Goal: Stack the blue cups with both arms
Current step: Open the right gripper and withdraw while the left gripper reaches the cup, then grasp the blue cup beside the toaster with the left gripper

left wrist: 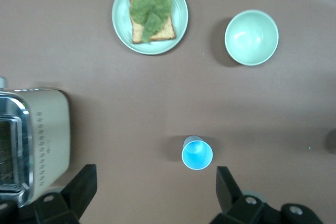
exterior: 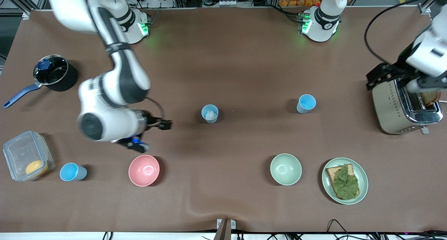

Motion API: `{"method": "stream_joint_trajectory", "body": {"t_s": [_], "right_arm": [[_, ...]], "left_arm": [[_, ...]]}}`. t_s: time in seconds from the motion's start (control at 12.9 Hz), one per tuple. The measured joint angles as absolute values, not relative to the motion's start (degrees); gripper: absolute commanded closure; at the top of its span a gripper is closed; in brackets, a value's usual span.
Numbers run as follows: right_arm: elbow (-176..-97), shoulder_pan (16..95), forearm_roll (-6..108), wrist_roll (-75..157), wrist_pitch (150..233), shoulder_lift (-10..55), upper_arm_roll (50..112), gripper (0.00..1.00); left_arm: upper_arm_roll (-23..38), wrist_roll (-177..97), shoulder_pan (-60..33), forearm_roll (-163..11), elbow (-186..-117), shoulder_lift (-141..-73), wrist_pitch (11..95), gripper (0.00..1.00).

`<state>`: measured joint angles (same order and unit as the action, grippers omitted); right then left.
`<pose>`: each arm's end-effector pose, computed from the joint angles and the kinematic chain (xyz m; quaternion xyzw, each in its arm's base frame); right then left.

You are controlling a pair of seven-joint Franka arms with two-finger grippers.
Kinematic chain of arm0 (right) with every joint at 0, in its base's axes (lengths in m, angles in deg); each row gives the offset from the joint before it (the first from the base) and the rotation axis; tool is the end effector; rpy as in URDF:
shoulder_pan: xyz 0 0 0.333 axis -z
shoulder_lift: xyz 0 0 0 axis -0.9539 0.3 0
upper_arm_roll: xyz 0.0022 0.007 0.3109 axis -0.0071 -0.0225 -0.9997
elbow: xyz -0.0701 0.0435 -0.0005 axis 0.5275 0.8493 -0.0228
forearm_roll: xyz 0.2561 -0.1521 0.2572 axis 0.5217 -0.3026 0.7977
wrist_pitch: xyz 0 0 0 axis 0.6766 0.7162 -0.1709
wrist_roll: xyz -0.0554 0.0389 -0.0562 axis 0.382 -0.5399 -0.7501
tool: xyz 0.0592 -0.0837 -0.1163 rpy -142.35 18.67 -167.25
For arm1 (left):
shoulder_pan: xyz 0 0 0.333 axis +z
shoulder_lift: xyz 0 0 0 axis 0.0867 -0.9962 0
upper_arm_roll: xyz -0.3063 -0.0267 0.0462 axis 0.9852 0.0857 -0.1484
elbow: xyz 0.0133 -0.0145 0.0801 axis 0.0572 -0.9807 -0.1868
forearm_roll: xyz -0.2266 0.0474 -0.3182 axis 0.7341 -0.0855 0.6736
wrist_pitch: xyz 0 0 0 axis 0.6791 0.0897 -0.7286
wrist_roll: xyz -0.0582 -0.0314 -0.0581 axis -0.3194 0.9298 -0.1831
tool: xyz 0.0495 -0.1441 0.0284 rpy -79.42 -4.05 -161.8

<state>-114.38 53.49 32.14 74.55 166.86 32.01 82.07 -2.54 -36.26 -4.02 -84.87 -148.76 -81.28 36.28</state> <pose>0.6324 0.2016 0.3213 -0.9652 0.1588 0.2007 0.0539 0.5664 -0.0740 0.5331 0.9992 0.0232 0.0322 0.0060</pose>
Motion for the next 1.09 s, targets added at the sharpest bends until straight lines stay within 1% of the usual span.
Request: {"method": "stream_joint_trajectory", "body": {"t_s": [0.16,0.23,0.39,0.62,0.78,0.93,1.09], "right_arm": [[-114.4,57.9,26.3,67.0,164.0,31.2,82.1,0.00],[-114.4,59.6,23.7,63.2,162.5,30.8,82.1,0.00],[-114.3,63.4,21.0,56.9,161.0,30.1,82.1,0.00],[-114.3,68.2,19.0,47.4,160.4,27.8,82.2,0.00],[-115.1,68.9,18.2,46.3,159.5,24.5,82.5,0.00],[-117.6,68.8,17.1,46.3,158.9,19.2,82.6,0.00],[-120.3,68.0,16.4,46.3,158.7,13.1,82.5,0.00]], "left_arm": [[-2.1,-36.3,-4.0,-84.9,-155.9,-82.9,45.0,0.00],[-2.1,-36.3,-4.0,-84.9,-158.7,-84.0,47.2,0.00],[-2.1,-36.3,-3.9,-84.9,-161.0,-86.3,47.8,0.00],[-1.8,-36.3,-4.2,-84.8,-161.8,-88.0,47.8,0.00],[-0.3,-36.3,-6.1,-84.6,-162.1,-89.8,50.0,0.00],[1.3,-36.2,-7.9,-84.6,-163.6,-92.0,55.6,0.00],[2.5,-35.7,-8.5,-84.6,-167.4,-93.8,62.1,0.00]]}}
